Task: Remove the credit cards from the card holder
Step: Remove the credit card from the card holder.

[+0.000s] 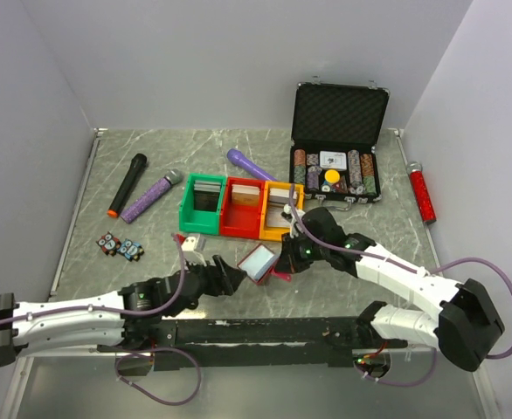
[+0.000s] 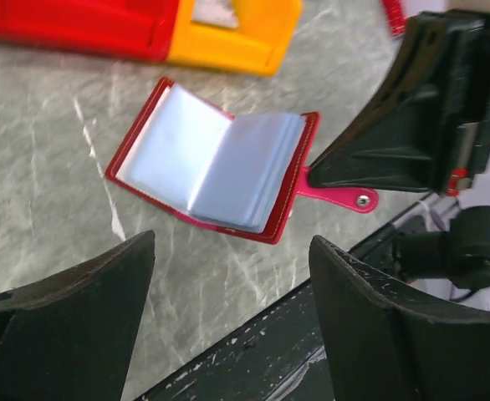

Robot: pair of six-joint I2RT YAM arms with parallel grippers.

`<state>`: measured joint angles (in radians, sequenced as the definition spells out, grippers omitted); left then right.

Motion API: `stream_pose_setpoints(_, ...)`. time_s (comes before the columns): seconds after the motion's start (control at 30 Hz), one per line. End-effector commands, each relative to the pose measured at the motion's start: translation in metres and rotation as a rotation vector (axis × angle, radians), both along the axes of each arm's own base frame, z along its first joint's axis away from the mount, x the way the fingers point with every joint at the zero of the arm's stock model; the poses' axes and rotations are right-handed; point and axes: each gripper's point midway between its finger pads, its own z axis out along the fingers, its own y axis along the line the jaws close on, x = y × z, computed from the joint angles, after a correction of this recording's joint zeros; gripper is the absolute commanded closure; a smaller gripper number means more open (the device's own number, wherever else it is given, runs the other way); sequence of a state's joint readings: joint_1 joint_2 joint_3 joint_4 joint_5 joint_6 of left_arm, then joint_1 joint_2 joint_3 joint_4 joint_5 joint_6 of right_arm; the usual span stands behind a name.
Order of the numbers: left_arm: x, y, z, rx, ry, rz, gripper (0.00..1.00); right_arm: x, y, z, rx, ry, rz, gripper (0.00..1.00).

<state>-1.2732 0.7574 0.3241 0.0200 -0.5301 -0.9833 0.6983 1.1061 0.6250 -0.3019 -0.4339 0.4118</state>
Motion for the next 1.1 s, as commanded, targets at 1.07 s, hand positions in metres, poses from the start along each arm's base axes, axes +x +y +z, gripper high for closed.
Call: stream_pose_setpoints(1.07, -0.01, -0.084, -0.035, 0.14, -0.071, -0.412, 0.26, -0.021, -0.01, -0.047, -0.125, 0.026, 0.113, 1.0)
